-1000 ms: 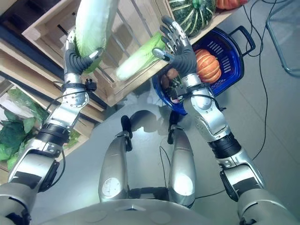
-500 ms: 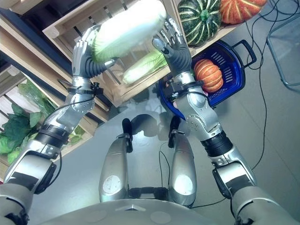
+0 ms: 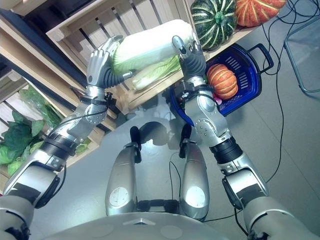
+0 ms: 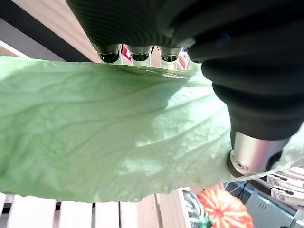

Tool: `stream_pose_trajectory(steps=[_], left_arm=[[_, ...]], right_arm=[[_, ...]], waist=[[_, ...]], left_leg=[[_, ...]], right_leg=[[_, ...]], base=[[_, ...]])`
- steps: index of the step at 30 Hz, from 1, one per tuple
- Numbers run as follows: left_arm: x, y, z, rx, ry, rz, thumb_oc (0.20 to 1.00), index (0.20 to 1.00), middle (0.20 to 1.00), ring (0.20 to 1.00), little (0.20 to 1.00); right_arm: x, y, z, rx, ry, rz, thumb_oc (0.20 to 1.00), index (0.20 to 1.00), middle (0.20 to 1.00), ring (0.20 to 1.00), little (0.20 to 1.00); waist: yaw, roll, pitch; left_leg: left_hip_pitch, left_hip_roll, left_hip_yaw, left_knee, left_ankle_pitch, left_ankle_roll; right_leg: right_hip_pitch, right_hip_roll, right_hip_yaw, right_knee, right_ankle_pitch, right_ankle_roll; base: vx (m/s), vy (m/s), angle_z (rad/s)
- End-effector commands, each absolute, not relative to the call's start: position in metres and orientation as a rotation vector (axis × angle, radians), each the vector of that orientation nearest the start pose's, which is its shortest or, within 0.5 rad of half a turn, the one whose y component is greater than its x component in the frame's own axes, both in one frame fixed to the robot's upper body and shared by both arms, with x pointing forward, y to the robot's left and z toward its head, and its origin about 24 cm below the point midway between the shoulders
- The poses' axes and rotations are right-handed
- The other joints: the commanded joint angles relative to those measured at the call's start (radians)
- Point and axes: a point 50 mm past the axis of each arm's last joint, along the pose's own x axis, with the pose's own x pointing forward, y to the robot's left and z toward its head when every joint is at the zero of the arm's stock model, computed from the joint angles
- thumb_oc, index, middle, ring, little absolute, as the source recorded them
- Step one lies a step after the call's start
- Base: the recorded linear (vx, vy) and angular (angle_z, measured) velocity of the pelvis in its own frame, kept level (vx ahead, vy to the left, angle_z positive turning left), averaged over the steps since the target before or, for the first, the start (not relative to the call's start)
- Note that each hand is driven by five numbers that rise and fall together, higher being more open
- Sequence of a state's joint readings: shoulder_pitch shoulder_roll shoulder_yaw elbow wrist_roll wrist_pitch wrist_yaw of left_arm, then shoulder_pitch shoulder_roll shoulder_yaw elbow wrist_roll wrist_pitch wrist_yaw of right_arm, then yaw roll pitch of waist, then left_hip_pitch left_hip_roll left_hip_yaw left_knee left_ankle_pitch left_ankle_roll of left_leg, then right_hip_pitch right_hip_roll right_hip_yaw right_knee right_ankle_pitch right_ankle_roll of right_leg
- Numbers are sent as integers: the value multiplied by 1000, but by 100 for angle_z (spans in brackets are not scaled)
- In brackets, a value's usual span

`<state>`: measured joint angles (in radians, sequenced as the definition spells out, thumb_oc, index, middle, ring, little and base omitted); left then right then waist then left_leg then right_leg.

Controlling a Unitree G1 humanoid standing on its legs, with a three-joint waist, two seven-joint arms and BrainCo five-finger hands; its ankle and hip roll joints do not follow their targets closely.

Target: Pick up fruits and vegetables into the basket

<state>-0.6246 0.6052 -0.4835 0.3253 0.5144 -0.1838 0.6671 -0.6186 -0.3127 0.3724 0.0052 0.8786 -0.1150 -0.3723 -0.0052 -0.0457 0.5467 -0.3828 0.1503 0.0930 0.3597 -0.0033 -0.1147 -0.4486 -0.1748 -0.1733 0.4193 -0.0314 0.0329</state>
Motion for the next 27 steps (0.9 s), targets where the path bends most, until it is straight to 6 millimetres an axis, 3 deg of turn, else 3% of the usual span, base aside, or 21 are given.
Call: stream_pose_trajectory(steps=[1, 6, 7, 8, 13, 19, 20, 21, 27], left_arm=[[319, 128, 196, 1051, -1036, 173, 200, 200, 200, 200, 200], [316, 117, 193, 1132, -1071, 156, 200, 200, 200, 200, 200], [315, 114, 193, 1150, -1073, 142, 200, 200, 200, 200, 200], [315, 113, 192, 1155, -1078, 140, 200, 200, 200, 200, 200], [308, 98, 190, 1244, -1147, 80, 200, 200, 200, 200, 200], [305, 93, 187, 1308, -1168, 42, 200, 200, 200, 200, 200], [304, 93, 186, 1306, -1173, 40, 834, 834, 834, 834, 834], [304, 93, 186, 1304, -1177, 35, 1000, 1000, 1000, 1000, 1000], [302, 100, 170, 1244, -1080, -1, 1000, 1000, 1000, 1000, 1000]], right_arm=[[314, -85, 221, 592, -428, 289, 1000, 1000, 1000, 1000, 1000], [315, -80, 217, 575, -411, 351, 1000, 1000, 1000, 1000, 1000], [314, -78, 219, 568, -426, 374, 464, 464, 464, 464, 464], [314, -78, 220, 576, -428, 378, 200, 200, 200, 200, 200], [312, -76, 226, 577, -489, 435, 200, 200, 200, 200, 200], [313, -78, 231, 547, -511, 455, 200, 200, 200, 200, 200], [314, -79, 233, 544, -517, 456, 200, 200, 200, 200, 200], [314, -80, 234, 542, -520, 455, 200, 200, 200, 200, 200], [315, -94, 236, 577, -552, 430, 200, 200, 200, 200, 200]], waist=[[-10, -14, -27], [-8, -6, -27], [-7, -5, -27], [-7, -4, -27], [0, -3, -27], [5, -1, -27], [5, -1, -27], [6, -1, -27], [7, 3, -27]], left_leg=[[17, -57, 89, 33, -74, 55], [17, -61, 89, 21, -70, 55], [18, -60, 89, 19, -69, 55], [17, -60, 88, 18, -69, 54], [18, -62, 88, 20, -72, 54], [22, -62, 89, 18, -76, 55], [22, -62, 90, 17, -76, 55], [22, -62, 90, 15, -76, 55], [23, -61, 92, 7, -75, 54]], right_leg=[[52, -12, 17, -38, -7, 61], [54, -16, 11, -46, -5, 64], [55, -18, 9, -48, -5, 65], [54, -18, 9, -48, -5, 65], [59, -27, -4, -53, -2, 72], [63, -32, -11, -58, 0, 77], [64, -32, -12, -59, 1, 78], [63, -32, -13, -60, 1, 79], [66, -35, -19, -68, 3, 84]], base=[[-31, 20, 2], [-19, 21, 1], [0, 0, 0], [0, 0, 0], [-8, -9, 3], [-6, -4, 3], [0, 0, 0], [0, 0, 0], [-2, 1, 1]])
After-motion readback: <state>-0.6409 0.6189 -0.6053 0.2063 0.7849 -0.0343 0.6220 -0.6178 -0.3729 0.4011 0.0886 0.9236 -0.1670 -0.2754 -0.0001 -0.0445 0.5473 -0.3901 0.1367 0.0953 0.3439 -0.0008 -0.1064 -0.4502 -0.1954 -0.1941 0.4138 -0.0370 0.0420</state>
